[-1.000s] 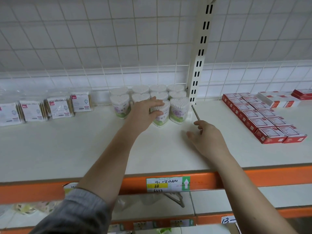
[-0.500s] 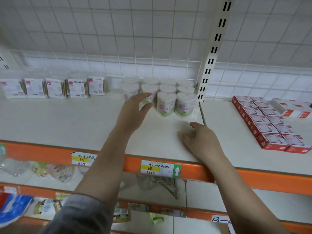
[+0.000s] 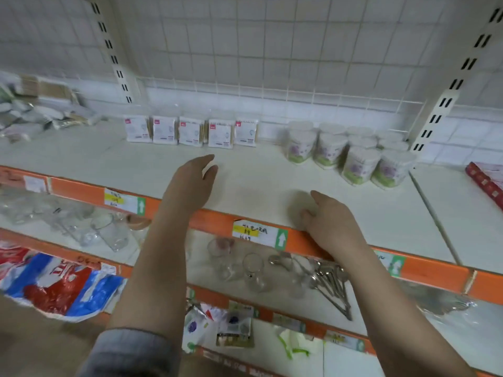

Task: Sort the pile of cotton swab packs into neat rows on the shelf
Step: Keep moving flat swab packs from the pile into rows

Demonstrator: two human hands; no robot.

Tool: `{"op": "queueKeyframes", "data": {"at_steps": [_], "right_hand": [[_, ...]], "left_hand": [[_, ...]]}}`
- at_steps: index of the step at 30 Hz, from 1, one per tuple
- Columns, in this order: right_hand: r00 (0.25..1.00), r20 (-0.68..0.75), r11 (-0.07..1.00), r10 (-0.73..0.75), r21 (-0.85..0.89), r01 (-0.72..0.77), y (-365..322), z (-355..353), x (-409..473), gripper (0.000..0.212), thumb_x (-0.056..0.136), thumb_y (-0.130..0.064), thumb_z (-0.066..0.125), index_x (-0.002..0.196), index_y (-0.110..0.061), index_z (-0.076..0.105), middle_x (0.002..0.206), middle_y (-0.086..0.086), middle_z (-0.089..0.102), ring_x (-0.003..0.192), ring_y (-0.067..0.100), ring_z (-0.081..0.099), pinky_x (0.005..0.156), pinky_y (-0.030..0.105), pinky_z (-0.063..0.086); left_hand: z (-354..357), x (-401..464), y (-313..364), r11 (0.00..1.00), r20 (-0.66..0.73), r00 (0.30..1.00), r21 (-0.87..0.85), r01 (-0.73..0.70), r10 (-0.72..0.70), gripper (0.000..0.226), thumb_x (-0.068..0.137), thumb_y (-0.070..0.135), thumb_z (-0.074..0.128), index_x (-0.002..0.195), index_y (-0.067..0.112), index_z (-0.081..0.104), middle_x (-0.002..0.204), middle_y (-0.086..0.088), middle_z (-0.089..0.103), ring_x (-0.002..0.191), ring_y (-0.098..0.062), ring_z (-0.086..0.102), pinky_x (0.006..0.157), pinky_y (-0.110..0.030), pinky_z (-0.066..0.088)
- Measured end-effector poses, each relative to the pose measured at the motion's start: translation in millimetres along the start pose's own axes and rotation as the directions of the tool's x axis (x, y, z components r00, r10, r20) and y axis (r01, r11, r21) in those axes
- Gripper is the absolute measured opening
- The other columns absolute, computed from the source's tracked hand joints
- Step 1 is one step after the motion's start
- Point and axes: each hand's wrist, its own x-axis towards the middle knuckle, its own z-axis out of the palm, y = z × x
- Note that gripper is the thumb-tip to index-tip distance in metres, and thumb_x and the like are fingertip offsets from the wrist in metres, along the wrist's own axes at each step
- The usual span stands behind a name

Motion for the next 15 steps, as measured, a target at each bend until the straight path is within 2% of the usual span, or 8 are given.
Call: {"op": "queueKeyframes", "data": {"at_steps": [7,10,12,15], "right_hand": [[0.995,-0.102,0.999,0.009,0.052,-0.003,-115,79,-11,0.038,0.093,-0.015,0.047,0.127,0.001,0.049,0.132,0.019,0.052,0.121,0.033,0.046,0.093,0.032,0.031],[0.989,-0.145,0.996,0.004,0.090,0.009,-158,106,-18,0.036,0.093,-0.017,0.048,0.124,-0.001,0.053,0.128,0.018,0.055,0.118,0.033,0.048,0.094,0.035,0.034],[0.987,-0.162,0.995,-0.015,0.094,0.030,-184,121,-18,0.037,0.093,-0.019,0.049,0.127,-0.003,0.053,0.129,0.016,0.056,0.120,0.032,0.048,0.095,0.033,0.033],[0.987,-0.150,0.992,-0.055,0.105,0.071,-219,139,-12,0.042,0.093,-0.021,0.050,0.133,-0.008,0.050,0.132,0.013,0.055,0.122,0.029,0.048,0.094,0.028,0.033]], "left_hand": [[-97,0,-122,0.985,0.057,0.996,0.162,0.052,-0.062,0.044,0.099,0.021,0.042,0.143,0.013,0.039,0.148,-0.009,0.039,0.137,-0.024,0.033,0.109,-0.028,0.021],[-136,-2,-165,0.973,0.062,0.988,0.193,0.128,-0.142,0.045,0.099,0.019,0.042,0.144,0.013,0.037,0.148,-0.013,0.038,0.134,-0.029,0.037,0.108,-0.034,0.027],[-156,-2,-192,0.966,0.043,0.982,0.197,0.170,-0.182,0.046,0.098,0.017,0.042,0.144,0.012,0.037,0.146,-0.014,0.039,0.131,-0.031,0.039,0.107,-0.038,0.032],[-175,-1,-227,0.957,0.014,0.977,0.209,0.203,-0.211,0.048,0.097,0.014,0.041,0.144,0.012,0.036,0.148,-0.012,0.037,0.135,-0.030,0.035,0.108,-0.039,0.030]]}}
